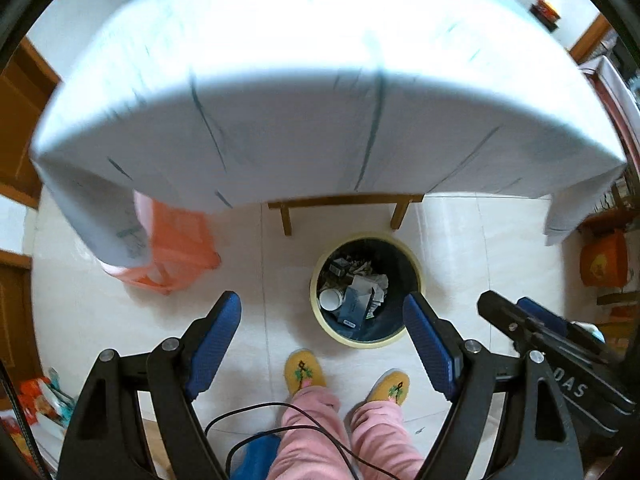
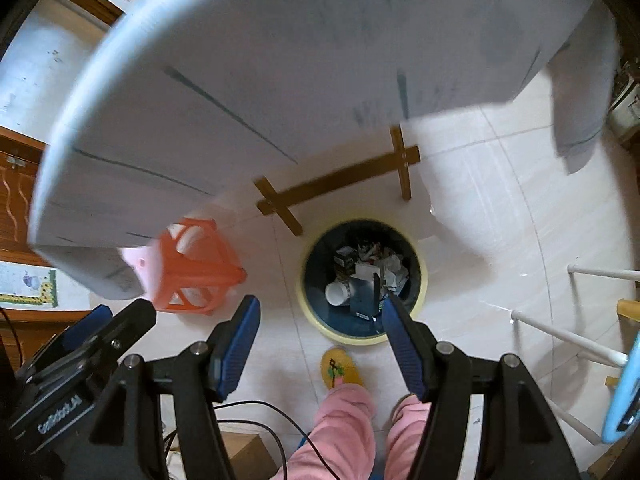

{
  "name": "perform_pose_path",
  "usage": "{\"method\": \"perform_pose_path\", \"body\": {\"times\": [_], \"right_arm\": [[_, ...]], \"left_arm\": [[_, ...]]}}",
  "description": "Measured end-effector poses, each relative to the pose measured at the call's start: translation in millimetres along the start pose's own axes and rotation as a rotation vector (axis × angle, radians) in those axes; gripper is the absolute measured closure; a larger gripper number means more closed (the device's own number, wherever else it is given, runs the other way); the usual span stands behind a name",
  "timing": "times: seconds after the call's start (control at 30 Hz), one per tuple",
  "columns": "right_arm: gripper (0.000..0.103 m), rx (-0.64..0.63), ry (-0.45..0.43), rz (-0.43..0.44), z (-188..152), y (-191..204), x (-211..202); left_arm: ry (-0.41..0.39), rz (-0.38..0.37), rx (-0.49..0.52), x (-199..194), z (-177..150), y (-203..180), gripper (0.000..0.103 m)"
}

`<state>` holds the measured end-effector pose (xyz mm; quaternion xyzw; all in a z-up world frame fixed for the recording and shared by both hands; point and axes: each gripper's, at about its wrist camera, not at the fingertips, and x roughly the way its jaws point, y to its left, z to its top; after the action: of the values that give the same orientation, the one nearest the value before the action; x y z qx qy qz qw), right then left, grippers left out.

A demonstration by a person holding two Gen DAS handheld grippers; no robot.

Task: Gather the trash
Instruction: 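Return both open tools to the remaining items on the table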

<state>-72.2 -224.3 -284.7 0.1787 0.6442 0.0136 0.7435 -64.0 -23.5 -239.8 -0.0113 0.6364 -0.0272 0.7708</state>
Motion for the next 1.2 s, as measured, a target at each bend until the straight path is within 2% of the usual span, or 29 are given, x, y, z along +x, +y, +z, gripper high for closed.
{"method": "perform_pose_path", "body": {"times": [0.27, 0.53, 0.7, 1.0, 1.2], "right_arm": [[0.039, -0.046, -0.088, 0.005, 1, 30, -102], [0.039, -0.072, -0.185, -0.003, 9, 60, -168], [0.039, -0.087, -0.261, -0.009, 17, 72, -202], [0.039, -0.101, -0.407, -0.033, 34, 94, -253], [0.039, -0.127, -0.456, -0.035, 49, 101, -270]], "left_arm": [[-0.098, -0.044, 0.058, -103, 17, -5, 0.021], [-0.204, -0.071, 0.082, -177, 41, 5, 0.021], [-0.304, -0.077, 0.089, -221, 56, 11, 0.021], [-0.421, -0.091, 0.121, -270, 78, 16, 0.021], [-0.469, -0.084, 0.121, -282, 94, 14, 0.021]]}}
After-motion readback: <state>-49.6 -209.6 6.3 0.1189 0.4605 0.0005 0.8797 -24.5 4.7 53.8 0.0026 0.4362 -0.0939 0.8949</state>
